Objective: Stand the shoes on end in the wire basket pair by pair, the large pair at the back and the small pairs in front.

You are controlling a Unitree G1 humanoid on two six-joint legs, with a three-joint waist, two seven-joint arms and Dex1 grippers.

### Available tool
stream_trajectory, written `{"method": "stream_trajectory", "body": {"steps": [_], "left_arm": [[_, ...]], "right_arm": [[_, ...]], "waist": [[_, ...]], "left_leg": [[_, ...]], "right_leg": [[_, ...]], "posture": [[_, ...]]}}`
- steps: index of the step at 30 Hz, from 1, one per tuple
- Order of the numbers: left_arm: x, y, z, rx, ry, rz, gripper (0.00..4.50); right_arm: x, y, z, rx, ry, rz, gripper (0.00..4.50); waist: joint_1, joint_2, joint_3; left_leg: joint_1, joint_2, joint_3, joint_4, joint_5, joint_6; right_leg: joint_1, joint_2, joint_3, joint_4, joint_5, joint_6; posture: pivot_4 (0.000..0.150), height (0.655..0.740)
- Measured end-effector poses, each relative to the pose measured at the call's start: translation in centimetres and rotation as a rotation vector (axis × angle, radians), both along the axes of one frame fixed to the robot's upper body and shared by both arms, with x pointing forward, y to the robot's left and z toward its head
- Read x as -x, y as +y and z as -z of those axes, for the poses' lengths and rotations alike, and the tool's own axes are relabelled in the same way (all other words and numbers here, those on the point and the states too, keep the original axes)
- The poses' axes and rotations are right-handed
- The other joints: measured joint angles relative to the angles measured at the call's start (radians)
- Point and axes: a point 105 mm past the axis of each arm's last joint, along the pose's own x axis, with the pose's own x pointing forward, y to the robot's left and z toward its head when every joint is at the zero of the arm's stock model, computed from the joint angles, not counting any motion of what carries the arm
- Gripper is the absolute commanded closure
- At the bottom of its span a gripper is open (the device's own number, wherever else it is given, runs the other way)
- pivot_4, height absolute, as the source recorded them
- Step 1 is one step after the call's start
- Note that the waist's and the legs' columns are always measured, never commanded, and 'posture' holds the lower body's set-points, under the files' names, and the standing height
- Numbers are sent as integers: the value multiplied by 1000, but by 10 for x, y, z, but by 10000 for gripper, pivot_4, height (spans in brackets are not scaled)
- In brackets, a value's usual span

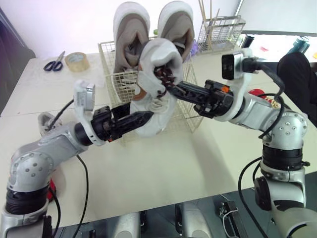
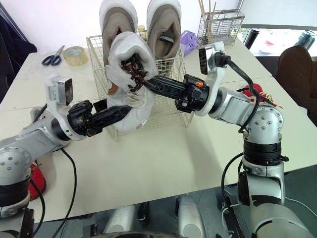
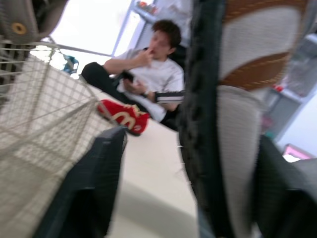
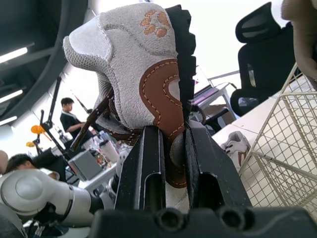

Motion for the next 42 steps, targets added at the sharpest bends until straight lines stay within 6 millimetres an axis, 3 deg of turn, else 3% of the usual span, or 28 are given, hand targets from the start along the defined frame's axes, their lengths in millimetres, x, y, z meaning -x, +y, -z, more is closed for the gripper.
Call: {"method": "stream_trajectory", "body": {"steps": [3, 9, 12, 16, 21, 30, 42], "left_arm": [[7, 16, 0, -171, -31, -49, 2438], [20, 47, -15, -358, -66, -120, 2438], [28, 48, -27, -371, -101, -113, 2438], [33, 45, -26, -367, -87, -88, 2438], [33, 49, -18, -333, -40, -96, 2438], [35, 53, -22, -318, -24, -113, 2438], [28, 59, -23, -308, -13, -164, 2438]], "right_arm": [[-8, -5, -12, 6, -100, 81, 44943], [-26, -36, -55, -53, -410, 269, 44943], [-41, -49, -62, -60, -457, 298, 44943], [-63, -59, -62, -23, -559, 349, 44943], [-87, -58, -38, 144, -682, 348, 44943], [-99, -47, -6, 239, -753, 275, 44943], [-126, -49, 42, 294, -559, 287, 44943]], "waist": [[-4, 0, 0], [1, 0, 0], [-2, 0, 0], [-3, 0, 0], [-5, 0, 1], [-6, 0, 1], [-8, 0, 1]], "left_leg": [[-1, 1, 1, -1, 0, 0], [-1, 2, 2, -2, 0, 0], [0, 3, 3, -2, 0, 0], [-1, 4, 4, -3, -1, 0], [-1, 5, 5, -4, -1, 0], [0, 6, 5, -4, -1, -1], [0, 5, 5, -5, 0, -2]], "right_leg": [[-2, 0, 0, -1, -1, -3], [-1, 1, 0, -6, -2, -3], [0, 1, 0, -9, -1, -4], [-1, 1, 0, -9, -1, -3], [-1, 3, 0, -9, -1, -3], [-1, 3, 0, -9, -1, -3], [-2, 3, 0, -9, -1, -3]], "posture": [[1500, 7400], [1500, 7400], [1500, 7400], [1500, 7400], [1500, 7400], [1500, 7400], [1500, 7400]]}}
